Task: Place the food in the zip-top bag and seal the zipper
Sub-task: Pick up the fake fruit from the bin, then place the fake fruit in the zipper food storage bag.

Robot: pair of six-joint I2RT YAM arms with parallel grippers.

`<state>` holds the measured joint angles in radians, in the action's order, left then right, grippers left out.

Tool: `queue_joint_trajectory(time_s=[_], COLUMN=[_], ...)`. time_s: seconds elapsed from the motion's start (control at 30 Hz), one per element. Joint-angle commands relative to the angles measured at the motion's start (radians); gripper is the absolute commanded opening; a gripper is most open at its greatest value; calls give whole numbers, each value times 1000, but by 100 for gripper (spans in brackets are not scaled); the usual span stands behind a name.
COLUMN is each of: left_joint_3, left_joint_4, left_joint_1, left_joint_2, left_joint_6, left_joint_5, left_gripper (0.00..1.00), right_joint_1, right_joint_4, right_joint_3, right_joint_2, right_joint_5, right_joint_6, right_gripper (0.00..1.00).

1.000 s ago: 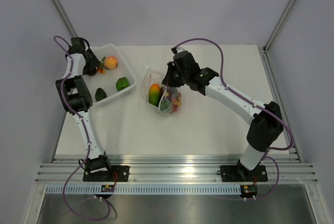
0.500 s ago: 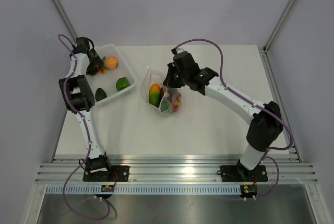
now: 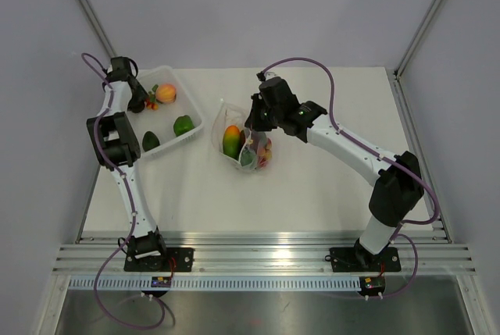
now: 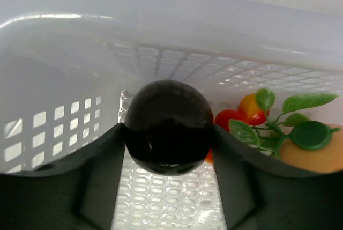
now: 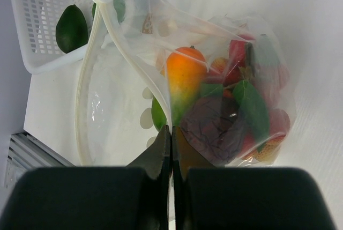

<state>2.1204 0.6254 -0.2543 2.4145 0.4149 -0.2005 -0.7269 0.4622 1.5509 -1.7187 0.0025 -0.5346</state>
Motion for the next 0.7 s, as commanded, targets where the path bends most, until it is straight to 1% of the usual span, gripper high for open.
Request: queue_joint_trajectory(time_s=[0.0,0.07,0.1,0.17,0.23,0.27,0.3,0.33,0.4,0.47,0.5,0.53,0.6,0.63,0.67], left_joint_3=[50,20,7,-25,-89,-111,-172,-197,-259,-383,-419,-486,-539,-592,-617], left_joint_4=[-27,-29,-33,-38,-32,-27,-27,-27,-16,-29,-30,-26,-12,-4,6], left_joint_1=[-7,-7,-5,-5,-3,0,10,21,65,105,145,161,214,234,248], left_joint_2=[11,-23,-43,-115,-172,-208,-279,-322,-461,-563,-665,-710,-800,-883,-923], left_joint_6=[10,12,15,25,41,48,50,44,30,2,-1,-1,5,-1,8], left_joint_5=[19,29,33,44,46,38,38,36,-3,-57,-71,-71,-41,-27,-28], left_gripper=[53,41,29,21,10,9,8,5,4,4,4,5,5,4,4], right_joint_1=[3,3,3,4,3,3,4,3,3,6,7,9,12,12,14], right_joint_4=[6,6,4,3,-2,-5,-10,-11,-11,-14,-14,-17,-17,-17,-19], right_joint_3=[28,26,25,25,24,28,28,28,25,17,12,9,8,6,5], right_joint_2=[18,21,22,25,22,19,19,16,16,19,22,22,25,25,27], right_joint_5=[22,22,22,22,18,14,8,4,10,17,16,10,4,2,2], right_joint_6=[10,12,12,8,8,8,7,12,15,16,19,18,18,19,19], right_gripper=[2,2,2,2,2,2,2,2,2,2,2,2,2,2,2])
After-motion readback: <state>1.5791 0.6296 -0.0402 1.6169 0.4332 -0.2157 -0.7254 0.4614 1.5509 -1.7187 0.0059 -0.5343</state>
